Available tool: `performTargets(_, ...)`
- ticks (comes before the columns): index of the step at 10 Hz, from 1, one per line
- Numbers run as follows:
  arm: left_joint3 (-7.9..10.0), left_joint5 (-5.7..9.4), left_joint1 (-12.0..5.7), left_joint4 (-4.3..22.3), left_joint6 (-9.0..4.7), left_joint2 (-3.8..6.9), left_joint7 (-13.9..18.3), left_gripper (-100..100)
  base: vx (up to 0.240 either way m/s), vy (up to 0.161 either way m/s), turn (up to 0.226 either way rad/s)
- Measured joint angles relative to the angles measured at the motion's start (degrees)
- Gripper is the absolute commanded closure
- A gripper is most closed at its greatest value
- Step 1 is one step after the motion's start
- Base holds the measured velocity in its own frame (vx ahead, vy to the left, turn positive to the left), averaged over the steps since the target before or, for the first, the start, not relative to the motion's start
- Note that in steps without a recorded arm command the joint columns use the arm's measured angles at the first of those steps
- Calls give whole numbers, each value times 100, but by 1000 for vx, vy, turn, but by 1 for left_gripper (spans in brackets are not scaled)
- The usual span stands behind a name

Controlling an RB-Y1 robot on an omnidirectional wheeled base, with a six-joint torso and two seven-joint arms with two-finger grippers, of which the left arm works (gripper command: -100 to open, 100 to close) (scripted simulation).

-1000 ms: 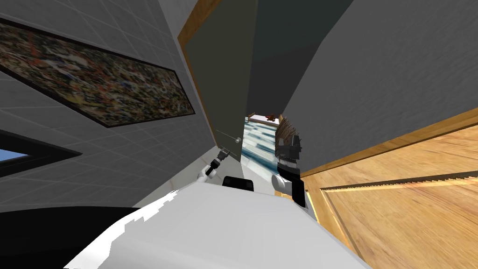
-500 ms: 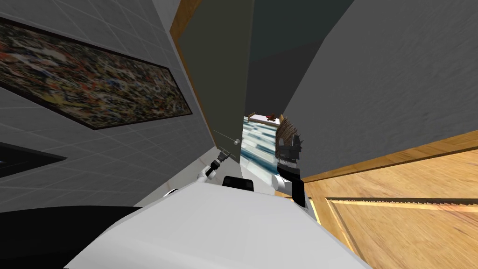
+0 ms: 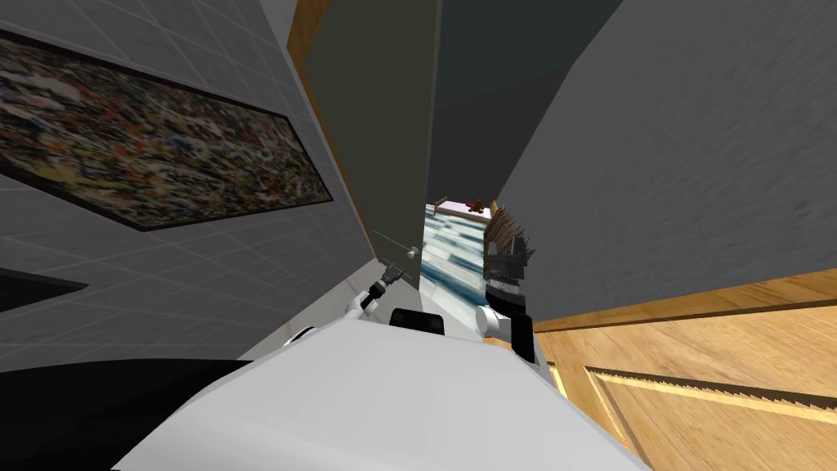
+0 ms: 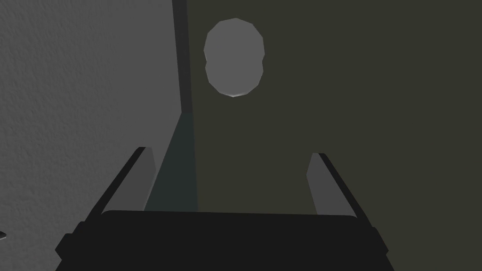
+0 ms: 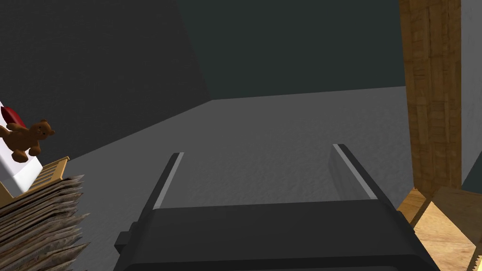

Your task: Pull the door open

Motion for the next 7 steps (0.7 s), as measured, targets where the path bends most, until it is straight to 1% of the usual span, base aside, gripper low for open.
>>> performTargets(1, 8, -22, 33, -22, -30, 35, 30, -100, 107, -257, 43)
performTargets(2, 23, -49, 68, -19, -95, 83, 69, -100, 120, -240, 64)
performTargets(3, 40, -79, 86, 9, -171, 112, 96, -100, 157, -162, 47)
performTargets(4, 68, -107, 90, 86, -285, 168, 124, -100, 139, -164, 15)
performTargets(7, 111, -201, 201, 65, -487, 286, 237, -100, 118, -136, 43)
